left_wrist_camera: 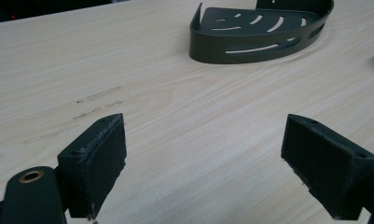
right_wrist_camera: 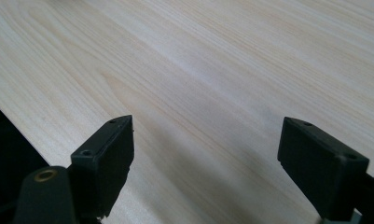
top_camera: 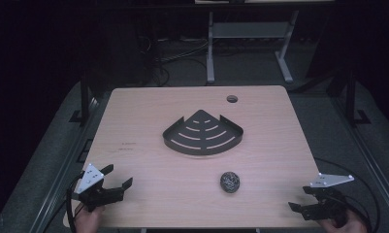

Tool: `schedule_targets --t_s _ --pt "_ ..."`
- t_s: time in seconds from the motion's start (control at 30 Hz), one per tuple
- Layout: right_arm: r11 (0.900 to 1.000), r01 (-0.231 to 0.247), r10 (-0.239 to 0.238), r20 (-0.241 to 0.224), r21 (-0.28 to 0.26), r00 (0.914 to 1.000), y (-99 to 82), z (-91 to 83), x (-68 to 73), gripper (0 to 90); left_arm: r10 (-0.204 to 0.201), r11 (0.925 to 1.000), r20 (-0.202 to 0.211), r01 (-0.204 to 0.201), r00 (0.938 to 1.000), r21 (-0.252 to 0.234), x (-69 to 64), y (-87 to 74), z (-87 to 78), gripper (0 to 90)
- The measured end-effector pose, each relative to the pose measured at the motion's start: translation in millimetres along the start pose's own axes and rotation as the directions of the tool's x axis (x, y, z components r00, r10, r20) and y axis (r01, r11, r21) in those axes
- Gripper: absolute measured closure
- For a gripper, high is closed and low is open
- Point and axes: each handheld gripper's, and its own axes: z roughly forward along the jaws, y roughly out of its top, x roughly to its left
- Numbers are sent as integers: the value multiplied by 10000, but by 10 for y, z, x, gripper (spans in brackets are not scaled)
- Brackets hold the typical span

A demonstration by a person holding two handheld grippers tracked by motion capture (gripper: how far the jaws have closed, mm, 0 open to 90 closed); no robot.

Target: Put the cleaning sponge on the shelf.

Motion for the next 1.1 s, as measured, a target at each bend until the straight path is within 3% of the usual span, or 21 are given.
schedule_targets --t_s 0.47,0.57,1.1 --pt "9969 755 -749 -254 233 9969 184 97 183 172 -6 10000 72 6 10000 -4 -1 -16 12 133" --pt "9933 1098 -1086 -344 353 9935 256 150 242 171 16 10000 77 -16 10000 -15 -4 -8 13 132" --pt "9844 1640 -1603 -584 638 9853 434 236 351 168 101 9999 80 -101 9999 -76 -24 -1 11 132"
